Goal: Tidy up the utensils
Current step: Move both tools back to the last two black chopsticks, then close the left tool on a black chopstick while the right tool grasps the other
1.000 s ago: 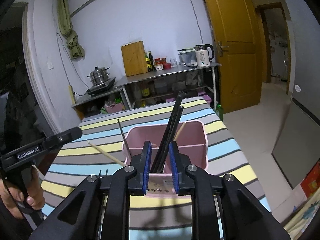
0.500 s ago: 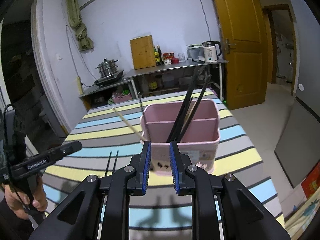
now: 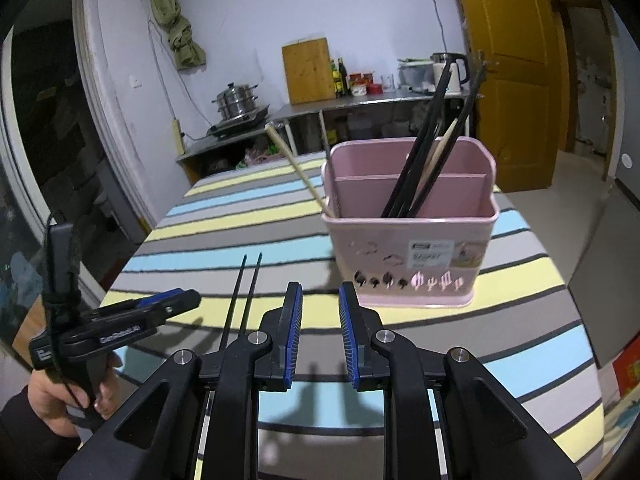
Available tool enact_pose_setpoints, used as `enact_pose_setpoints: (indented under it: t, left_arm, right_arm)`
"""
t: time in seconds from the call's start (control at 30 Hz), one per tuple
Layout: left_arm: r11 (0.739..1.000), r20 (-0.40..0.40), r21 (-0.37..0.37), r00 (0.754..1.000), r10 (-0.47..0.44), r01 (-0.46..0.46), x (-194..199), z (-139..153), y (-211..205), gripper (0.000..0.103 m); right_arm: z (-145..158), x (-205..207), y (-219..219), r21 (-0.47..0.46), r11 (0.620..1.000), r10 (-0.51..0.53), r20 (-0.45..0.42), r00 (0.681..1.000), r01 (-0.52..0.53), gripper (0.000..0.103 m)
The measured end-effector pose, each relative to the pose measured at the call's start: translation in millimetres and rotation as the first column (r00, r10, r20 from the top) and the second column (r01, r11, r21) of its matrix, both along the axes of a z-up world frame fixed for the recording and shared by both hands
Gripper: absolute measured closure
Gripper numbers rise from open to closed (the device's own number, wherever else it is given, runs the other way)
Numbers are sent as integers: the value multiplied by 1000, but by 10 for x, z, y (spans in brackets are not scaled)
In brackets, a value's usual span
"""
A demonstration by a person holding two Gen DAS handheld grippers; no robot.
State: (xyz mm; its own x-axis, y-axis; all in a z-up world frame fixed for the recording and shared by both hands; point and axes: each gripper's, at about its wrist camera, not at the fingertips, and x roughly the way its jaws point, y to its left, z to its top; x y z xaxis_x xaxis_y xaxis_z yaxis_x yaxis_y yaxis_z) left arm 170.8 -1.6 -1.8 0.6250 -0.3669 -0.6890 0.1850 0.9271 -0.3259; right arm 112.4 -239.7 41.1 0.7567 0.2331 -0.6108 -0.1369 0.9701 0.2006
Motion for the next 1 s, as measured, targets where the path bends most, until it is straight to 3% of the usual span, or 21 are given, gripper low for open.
enact_pose_setpoints:
  t: [0.37,0.47,0.63,1.0]
  left_arm:
    - [997,-78,61,996,43,-38,365,-365,-152,69]
    - [994,-62,101,997,49,-43,404,-387,-217,74]
    - [985,-44,167,998,49,-41,418,-404,-246,92]
    - [976,-41,218,999,-3,12,259,-379,-15,95]
  right_arm:
    - [-277,132,143,-2,999,41,-67,997,-41,83]
    - [-323,161,178,0,999,51,-74,996,-52,83]
    - [-372,225,220,-3,999,54,-79,995,-55,83]
    - [-519,331,428,-34,994,95,-124,988,-100,83]
